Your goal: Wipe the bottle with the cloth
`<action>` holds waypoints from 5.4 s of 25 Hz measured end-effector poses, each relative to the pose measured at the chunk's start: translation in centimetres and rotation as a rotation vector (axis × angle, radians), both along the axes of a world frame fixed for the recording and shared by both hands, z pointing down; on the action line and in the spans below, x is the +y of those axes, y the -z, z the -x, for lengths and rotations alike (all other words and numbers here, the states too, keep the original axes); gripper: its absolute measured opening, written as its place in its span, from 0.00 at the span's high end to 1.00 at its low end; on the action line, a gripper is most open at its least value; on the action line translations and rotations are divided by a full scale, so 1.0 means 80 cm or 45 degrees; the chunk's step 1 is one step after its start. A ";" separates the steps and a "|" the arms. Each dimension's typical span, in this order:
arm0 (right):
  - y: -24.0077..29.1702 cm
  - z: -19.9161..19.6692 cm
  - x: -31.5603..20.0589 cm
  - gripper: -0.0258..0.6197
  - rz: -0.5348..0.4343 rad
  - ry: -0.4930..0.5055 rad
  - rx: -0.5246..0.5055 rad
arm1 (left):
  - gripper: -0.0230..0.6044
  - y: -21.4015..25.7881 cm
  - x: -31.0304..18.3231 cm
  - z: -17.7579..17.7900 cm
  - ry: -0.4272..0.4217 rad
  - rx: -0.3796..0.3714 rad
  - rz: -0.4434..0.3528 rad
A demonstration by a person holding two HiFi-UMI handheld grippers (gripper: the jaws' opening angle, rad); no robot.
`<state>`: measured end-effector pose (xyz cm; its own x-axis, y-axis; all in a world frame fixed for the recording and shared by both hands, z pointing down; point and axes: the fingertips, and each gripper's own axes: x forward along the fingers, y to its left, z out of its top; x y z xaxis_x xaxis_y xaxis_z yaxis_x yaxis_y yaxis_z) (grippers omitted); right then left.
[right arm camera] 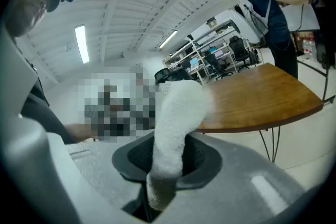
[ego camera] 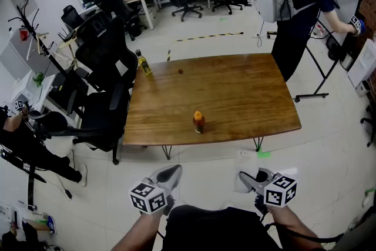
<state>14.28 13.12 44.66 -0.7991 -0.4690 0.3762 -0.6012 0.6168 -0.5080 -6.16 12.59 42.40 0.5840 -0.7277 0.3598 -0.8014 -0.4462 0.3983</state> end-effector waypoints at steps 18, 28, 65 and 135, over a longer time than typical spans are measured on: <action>-0.014 0.042 -0.113 0.85 0.035 0.011 -0.071 | 0.74 -0.001 -0.148 -0.007 -0.247 -0.294 -0.275; -0.022 0.113 -0.202 0.85 0.117 -0.182 -0.057 | 0.67 -0.044 -0.249 -0.002 -0.755 -0.311 -0.347; -0.159 0.182 -0.355 0.85 0.358 0.350 -0.066 | 0.71 -0.088 -0.271 -0.067 -1.161 -0.125 -0.438; -0.117 0.078 -0.323 0.85 0.405 -0.483 -0.362 | 0.70 -0.091 -0.268 -0.069 -1.063 -0.021 -0.504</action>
